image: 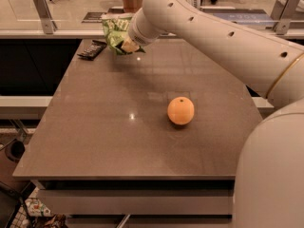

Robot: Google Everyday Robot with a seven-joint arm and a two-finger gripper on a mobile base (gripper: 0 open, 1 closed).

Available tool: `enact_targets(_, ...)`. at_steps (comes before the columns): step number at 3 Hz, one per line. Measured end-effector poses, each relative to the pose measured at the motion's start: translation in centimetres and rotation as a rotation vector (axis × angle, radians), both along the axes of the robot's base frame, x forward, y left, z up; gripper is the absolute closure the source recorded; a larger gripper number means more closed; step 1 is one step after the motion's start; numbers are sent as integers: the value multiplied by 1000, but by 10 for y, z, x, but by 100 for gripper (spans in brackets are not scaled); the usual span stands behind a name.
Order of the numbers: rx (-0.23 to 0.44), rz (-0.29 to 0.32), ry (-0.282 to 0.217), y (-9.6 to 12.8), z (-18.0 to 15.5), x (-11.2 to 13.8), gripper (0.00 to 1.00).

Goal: Move green jalapeno chip bag near rxbar chocolate

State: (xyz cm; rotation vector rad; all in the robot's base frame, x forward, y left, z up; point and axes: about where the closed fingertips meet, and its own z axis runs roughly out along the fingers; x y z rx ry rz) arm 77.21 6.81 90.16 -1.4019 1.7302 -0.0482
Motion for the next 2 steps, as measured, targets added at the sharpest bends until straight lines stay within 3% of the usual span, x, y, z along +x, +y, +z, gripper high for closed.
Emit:
enact_targets(1,-1,2,2,1,-2,0,12)
enact_targets(2,-1,4,4,3,-3,0,0)
